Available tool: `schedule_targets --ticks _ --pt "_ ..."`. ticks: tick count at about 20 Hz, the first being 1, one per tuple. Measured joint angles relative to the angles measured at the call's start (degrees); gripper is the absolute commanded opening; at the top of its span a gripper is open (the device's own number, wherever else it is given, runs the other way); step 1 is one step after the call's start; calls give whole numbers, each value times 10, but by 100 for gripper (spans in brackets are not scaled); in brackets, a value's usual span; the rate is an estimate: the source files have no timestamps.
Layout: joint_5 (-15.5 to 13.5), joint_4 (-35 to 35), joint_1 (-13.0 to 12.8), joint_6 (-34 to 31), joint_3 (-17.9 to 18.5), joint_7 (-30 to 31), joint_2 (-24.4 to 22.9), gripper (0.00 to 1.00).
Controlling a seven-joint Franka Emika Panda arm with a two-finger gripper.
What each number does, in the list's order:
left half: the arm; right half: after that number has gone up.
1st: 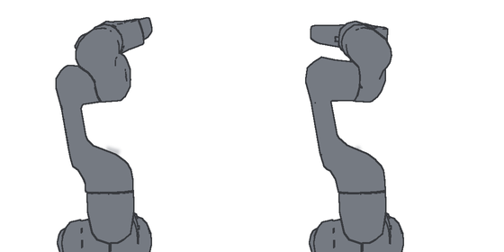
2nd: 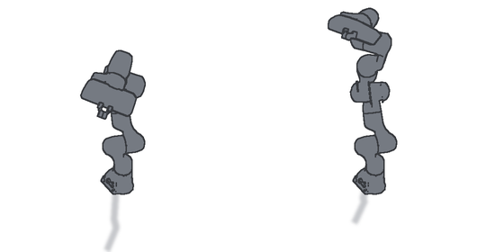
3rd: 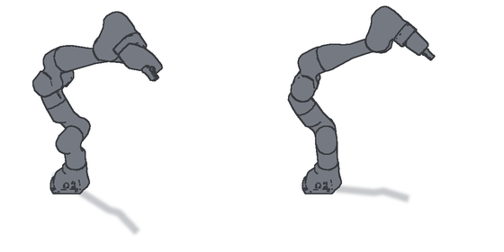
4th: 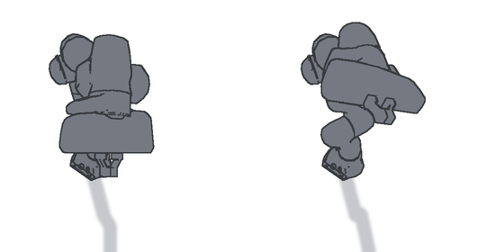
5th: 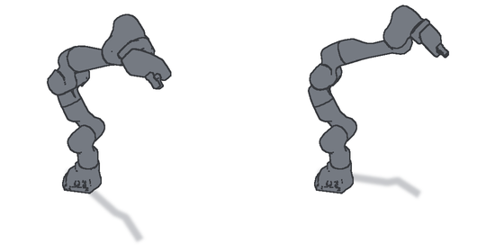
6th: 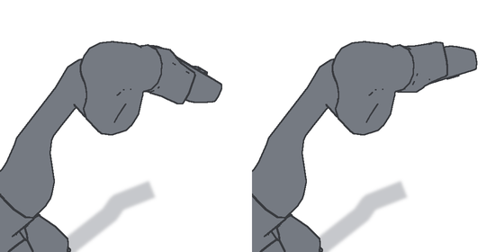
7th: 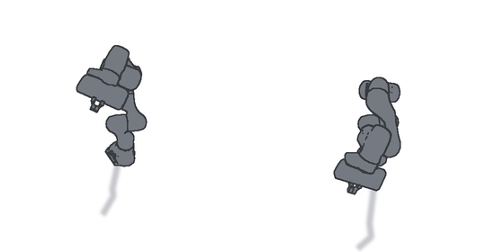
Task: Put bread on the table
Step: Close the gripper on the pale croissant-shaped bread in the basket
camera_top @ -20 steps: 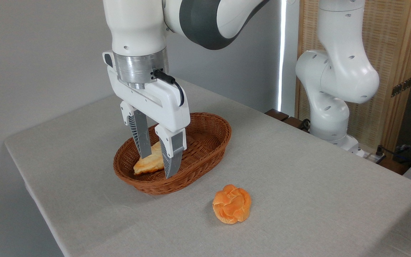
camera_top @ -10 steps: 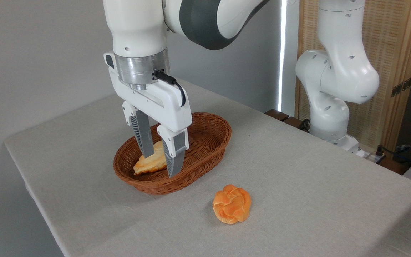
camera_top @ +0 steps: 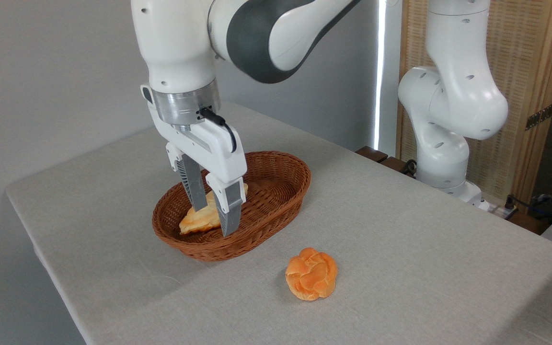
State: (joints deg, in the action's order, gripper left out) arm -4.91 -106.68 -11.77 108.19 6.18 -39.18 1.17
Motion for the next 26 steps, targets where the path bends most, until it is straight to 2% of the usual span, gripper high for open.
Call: schedule_targets --ticks 3,7,11,16,26 --pt "-4 -29 -26 37 -2 41 -9 100" --pt "-37 -59 -54 59 -4 105 -23 100" --pt "-41 -91 -85 82 -4 149 -29 100" --pt "-41 -130 -106 111 -4 153 -29 100" --pt "-41 -141 -128 127 -4 153 -23 100"
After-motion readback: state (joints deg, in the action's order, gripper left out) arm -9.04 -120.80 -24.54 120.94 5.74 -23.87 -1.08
